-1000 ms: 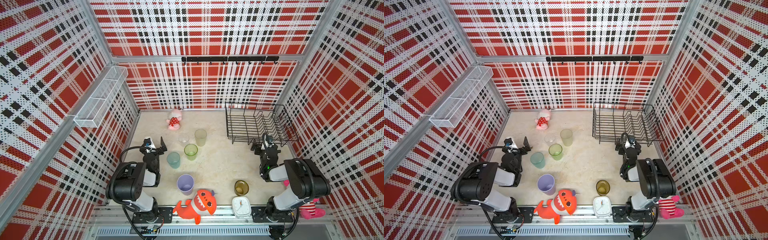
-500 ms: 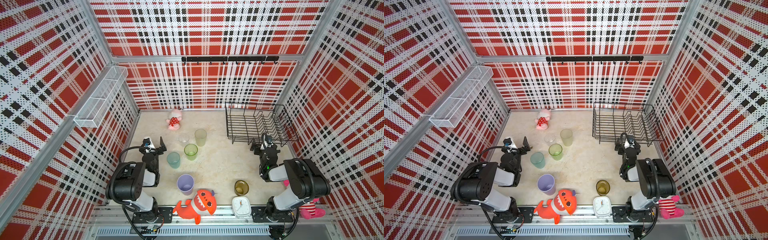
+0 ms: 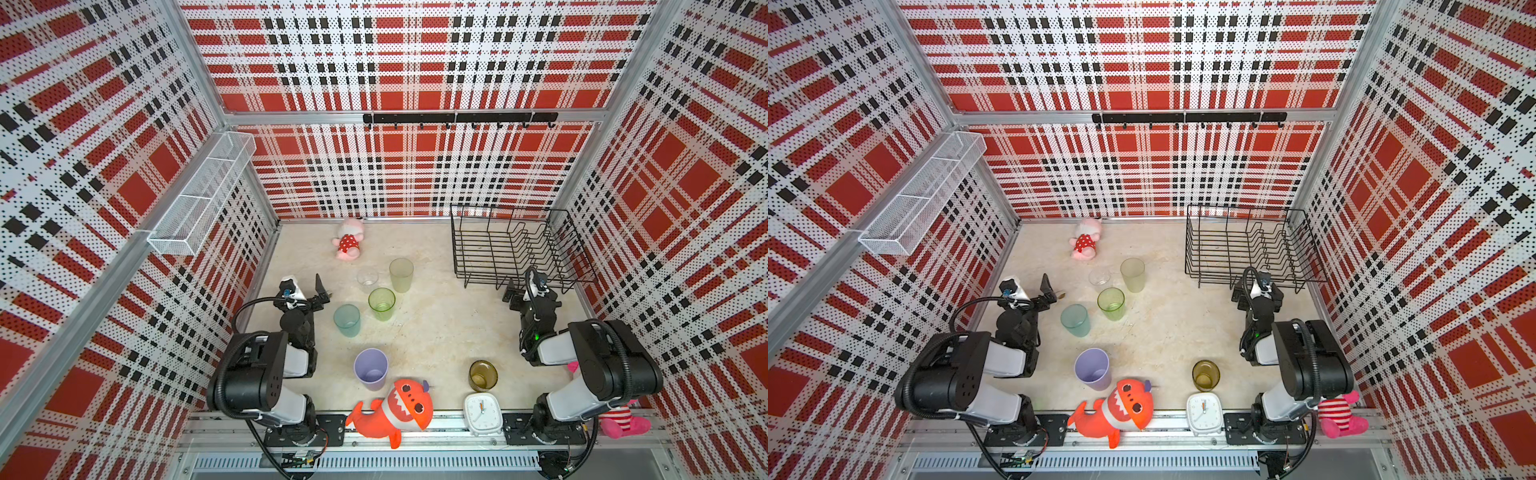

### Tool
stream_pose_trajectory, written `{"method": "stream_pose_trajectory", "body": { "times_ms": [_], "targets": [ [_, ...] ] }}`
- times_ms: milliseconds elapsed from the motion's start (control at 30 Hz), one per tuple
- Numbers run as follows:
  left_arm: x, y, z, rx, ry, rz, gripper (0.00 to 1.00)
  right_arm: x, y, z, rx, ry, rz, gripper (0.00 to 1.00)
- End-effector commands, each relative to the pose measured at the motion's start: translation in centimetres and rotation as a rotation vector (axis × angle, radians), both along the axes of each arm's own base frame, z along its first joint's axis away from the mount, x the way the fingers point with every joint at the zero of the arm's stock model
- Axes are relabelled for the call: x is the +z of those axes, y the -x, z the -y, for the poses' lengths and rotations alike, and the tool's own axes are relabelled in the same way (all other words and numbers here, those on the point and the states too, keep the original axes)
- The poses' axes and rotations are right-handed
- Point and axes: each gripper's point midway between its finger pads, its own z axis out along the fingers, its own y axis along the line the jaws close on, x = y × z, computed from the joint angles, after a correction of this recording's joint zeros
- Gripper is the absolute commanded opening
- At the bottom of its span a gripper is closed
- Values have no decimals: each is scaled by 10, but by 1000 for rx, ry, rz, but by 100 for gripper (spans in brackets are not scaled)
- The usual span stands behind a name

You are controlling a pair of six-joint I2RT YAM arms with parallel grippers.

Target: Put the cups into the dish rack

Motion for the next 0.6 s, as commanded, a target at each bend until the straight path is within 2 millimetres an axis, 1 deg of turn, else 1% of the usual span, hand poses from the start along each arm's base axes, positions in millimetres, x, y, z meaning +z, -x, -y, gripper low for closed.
{"method": "stream_pose_trajectory", "body": {
  "times_ms": [0, 67, 167, 200, 267, 333, 400, 433, 467, 500, 567],
  "targets": [
    [18, 5, -3, 39, 5, 22, 98, 31, 4, -2, 10, 2, 95, 100],
    [28, 0, -4, 72, 4, -15, 98, 38, 6, -1, 5, -2, 88, 100],
    [39, 0, -17, 207, 63, -108, 98, 44, 5, -3, 9, -41, 44, 100],
    [49, 0, -15, 203, 78, -106, 98, 46, 5, -4, 12, -66, 34, 100],
    [70, 0, -1, 136, 98, -72, 98, 52, 6, -5, 13, -113, 30, 100],
    [98, 5, 11, 57, 132, -2, 98, 57, 7, -5, 4, -169, 17, 100],
    [126, 16, 9, 41, 230, 75, 98, 64, 6, -9, 16, -220, -15, 100],
    [137, 20, 6, 40, 275, 100, 98, 68, 6, -13, 36, -226, -31, 100],
    [146, 25, 3, 33, 330, 127, 98, 73, 4, -22, 88, -224, -54, 100],
    [154, 27, 1, 13, 370, 153, 98, 78, 2, -29, 130, -221, -68, 100],
    [159, 31, 3, -40, 449, 180, 98, 81, -1, -41, 193, -234, -96, 100]
  ]
}}
